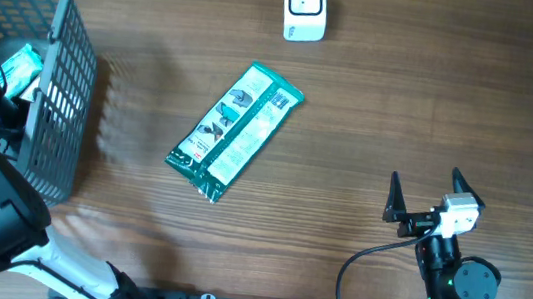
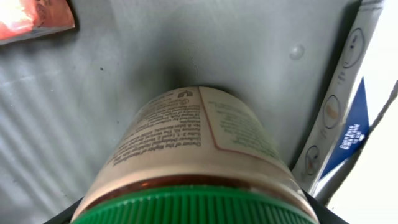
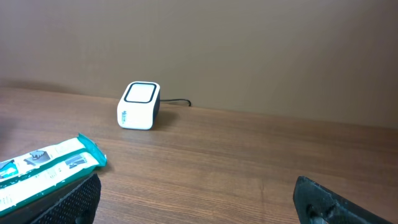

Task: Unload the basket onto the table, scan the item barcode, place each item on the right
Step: 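Grasp the green-lid jar in the basket and place it on the table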

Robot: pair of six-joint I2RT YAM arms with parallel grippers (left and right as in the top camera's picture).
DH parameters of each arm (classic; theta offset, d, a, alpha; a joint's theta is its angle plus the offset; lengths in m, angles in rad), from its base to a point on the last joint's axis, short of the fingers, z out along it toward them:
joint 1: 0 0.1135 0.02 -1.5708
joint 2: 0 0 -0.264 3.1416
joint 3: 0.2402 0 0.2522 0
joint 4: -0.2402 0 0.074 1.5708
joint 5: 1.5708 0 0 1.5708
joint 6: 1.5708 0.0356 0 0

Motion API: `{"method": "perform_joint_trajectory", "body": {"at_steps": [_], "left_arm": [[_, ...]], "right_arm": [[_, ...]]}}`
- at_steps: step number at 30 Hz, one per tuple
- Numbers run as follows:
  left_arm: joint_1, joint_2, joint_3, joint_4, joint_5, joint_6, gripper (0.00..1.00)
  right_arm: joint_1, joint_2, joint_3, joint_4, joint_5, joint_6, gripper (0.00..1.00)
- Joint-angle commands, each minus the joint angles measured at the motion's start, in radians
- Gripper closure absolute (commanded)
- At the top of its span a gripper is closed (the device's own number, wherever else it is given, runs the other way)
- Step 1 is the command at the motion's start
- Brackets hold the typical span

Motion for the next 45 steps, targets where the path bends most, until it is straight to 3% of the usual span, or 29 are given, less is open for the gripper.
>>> {"method": "perform_joint_trajectory", "body": {"at_steps": [1,9,11,14,17,21,27,32,38,42,44,45], "left_arm": [[-0.005,0.002,0.061,-0.034,-0.017,0.056,0.52],[-0.005,-0.112,0.436,-0.276,0.018,0.07,0.51],[-0.007,-0.182,0.591,-0.353,0.12,0.07,0.51],[-0.041,-0.27,0.666,-0.374,0.216,0.069,0.51],[-0.176,-0.39,0.669,-0.352,0.253,0.066,0.5],[-0.507,-0.433,0.668,-0.306,0.24,0.066,0.5],[-0.986,-0.294,0.581,-0.188,0.159,0.031,0.49],[-1.186,-0.082,0.495,-0.081,0.146,0.008,0.48],[-1.298,0.228,0.491,-0.06,0.146,0.017,0.48],[-1.307,0.325,0.491,-0.068,0.148,0.016,0.47],[-1.307,0.341,0.491,-0.082,0.151,0.002,0.4],[-1.307,0.343,0.491,-0.084,0.15,-0.015,0.2]], "right_arm": [[0.003,-0.002,-0.001,0.003,0.009,-0.013,0.0],[0.003,-0.002,-0.001,0.003,0.009,-0.013,0.01],[0.003,-0.002,-0.001,0.003,0.009,-0.013,0.0],[0.003,-0.002,-0.001,0.003,0.009,-0.012,0.0],[0.003,-0.002,-0.001,0.003,0.009,-0.013,0.0],[0.003,-0.002,-0.001,0.003,0.009,-0.013,0.0],[0.003,-0.002,-0.001,0.003,0.009,-0.013,0.0],[0.003,-0.002,-0.001,0.003,0.009,-0.013,0.0],[0.003,-0.002,-0.001,0.003,0.009,-0.013,0.0],[0.003,-0.002,-0.001,0.003,0.009,-0.013,0.0],[0.003,-0.002,-0.001,0.003,0.009,-0.013,0.0],[0.003,-0.002,-0.001,0.003,0.009,-0.013,0.0]]}}
